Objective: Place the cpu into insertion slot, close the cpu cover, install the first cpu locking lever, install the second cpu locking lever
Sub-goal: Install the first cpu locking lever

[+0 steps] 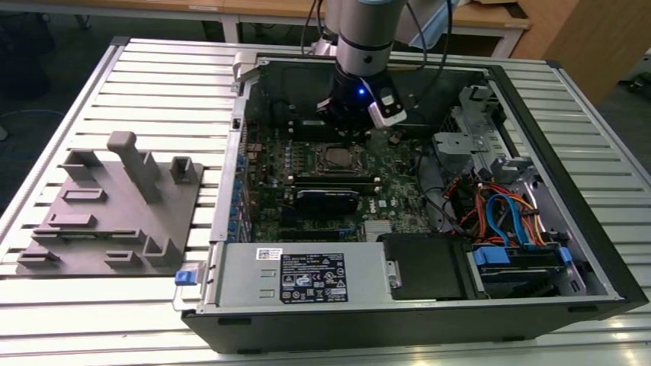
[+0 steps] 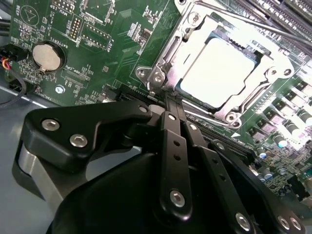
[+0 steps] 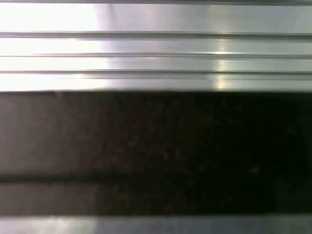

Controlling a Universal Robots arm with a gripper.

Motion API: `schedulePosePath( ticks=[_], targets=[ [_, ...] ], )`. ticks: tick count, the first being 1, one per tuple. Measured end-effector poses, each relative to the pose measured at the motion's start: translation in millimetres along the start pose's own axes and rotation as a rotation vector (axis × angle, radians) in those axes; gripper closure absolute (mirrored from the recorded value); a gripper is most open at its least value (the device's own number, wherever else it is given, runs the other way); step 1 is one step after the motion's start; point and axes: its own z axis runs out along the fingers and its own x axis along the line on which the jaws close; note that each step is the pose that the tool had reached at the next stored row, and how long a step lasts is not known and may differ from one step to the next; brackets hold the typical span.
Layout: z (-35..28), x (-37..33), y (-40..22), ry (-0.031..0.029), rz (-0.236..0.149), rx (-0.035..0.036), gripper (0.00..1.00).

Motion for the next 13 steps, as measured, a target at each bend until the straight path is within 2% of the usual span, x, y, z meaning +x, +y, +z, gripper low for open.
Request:
schedulePosePath(
  ticks=[4,8,13],
  targets=[
    [-0.6,0.0,-0.1,0.0,0.0,0.0011,0.9],
    [-3.9,0.0,0.2,-0.0001,0.0,0.0006,0.9],
    [-4.1,0.0,0.2,-0.0001,0.0,0.0013,0.9]
  ],
)
